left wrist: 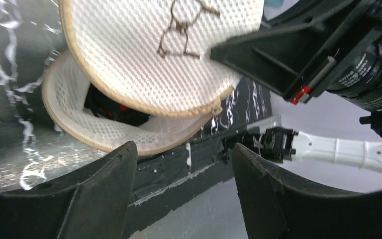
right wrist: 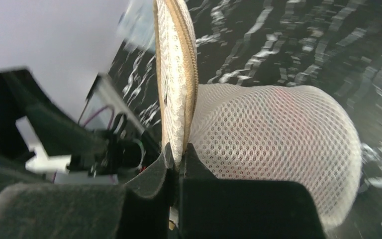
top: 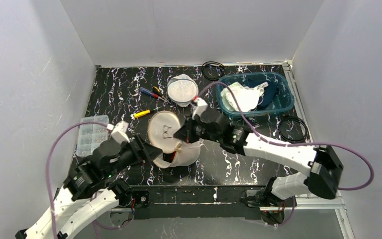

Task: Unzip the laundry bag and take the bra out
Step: Adjust the laundry bag at the center of the board.

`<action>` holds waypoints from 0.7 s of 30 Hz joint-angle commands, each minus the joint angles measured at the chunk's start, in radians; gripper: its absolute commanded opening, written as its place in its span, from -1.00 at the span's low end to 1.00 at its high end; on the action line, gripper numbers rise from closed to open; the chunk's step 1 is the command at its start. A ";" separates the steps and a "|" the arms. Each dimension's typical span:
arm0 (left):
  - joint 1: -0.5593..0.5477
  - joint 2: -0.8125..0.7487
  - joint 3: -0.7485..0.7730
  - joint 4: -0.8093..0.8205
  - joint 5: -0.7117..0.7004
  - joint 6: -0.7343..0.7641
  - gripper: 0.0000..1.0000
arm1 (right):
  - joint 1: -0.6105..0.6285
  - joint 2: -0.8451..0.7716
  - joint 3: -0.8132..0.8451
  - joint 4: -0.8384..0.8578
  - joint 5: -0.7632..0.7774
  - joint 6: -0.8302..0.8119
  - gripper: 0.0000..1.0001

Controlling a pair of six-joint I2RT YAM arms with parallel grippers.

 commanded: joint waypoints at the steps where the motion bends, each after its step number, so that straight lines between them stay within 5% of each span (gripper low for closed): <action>1: -0.003 -0.109 0.069 -0.220 -0.260 0.003 0.37 | -0.004 0.100 0.226 -0.094 -0.401 -0.340 -0.97; 6: -0.003 -0.231 0.022 -0.197 -0.375 0.020 0.43 | -0.093 0.140 0.275 -0.155 -0.551 -0.462 -0.97; 12: -0.003 -0.215 -0.086 -0.159 -0.368 0.073 0.44 | -0.206 0.064 0.061 -0.132 -0.604 -0.536 -0.97; 21: -0.002 -0.020 -0.238 0.089 -0.108 0.161 0.38 | -0.258 0.017 -0.132 -0.027 -0.632 -0.525 -0.97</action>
